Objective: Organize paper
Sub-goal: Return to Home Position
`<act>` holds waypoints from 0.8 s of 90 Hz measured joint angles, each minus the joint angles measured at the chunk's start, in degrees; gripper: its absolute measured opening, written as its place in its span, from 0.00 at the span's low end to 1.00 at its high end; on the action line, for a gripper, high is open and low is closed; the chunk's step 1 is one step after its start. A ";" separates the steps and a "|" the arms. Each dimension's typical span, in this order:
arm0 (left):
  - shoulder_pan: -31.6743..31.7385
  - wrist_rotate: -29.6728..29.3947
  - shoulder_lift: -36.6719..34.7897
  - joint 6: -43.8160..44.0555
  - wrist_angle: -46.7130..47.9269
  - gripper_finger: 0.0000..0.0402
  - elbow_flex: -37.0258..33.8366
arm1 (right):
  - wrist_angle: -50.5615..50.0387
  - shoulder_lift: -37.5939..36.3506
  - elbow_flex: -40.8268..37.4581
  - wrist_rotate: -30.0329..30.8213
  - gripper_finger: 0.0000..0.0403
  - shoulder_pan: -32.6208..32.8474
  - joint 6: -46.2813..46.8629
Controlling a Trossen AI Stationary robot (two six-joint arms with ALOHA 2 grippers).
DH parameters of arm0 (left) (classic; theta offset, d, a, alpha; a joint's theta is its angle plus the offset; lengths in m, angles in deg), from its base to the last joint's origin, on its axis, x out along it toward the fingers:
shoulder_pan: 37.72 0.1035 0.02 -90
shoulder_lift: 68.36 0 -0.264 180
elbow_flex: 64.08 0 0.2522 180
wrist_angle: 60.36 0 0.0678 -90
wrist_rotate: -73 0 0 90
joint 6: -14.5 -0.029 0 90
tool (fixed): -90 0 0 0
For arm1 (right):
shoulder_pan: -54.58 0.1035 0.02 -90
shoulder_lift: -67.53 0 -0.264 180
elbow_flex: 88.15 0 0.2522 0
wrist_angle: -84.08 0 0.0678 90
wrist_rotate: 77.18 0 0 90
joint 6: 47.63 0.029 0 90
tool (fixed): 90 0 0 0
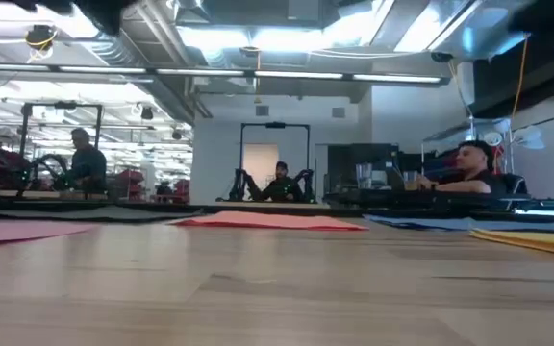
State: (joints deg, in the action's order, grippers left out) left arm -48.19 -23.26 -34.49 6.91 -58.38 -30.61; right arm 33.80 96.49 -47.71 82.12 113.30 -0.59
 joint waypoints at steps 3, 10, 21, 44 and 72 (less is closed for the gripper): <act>3.28 3.96 0.63 0.00 -1.42 0.39 -0.55 | 5.42 -1.31 -2.03 -0.69 0.20 -1.52 -4.66; 9.98 11.42 1.80 -0.01 -4.04 0.39 -1.09 | 19.81 -4.98 -5.97 -5.40 0.20 -5.91 -19.12; 18.13 19.94 3.38 0.95 -5.74 0.39 -2.51 | 39.52 -8.53 -10.98 -18.15 0.20 -17.77 -37.95; 24.54 27.10 1.05 3.24 -8.90 0.39 -8.54 | 47.82 -8.59 -18.06 -47.26 0.20 -44.40 -38.48; 24.90 25.52 -11.48 8.88 -11.33 0.39 -18.98 | 47.84 -5.36 -19.42 -59.92 0.20 -55.63 -37.99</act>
State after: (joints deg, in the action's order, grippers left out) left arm -23.28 2.27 -45.97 15.80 -69.70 -49.59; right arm 81.64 91.13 -67.12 22.19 57.68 -38.58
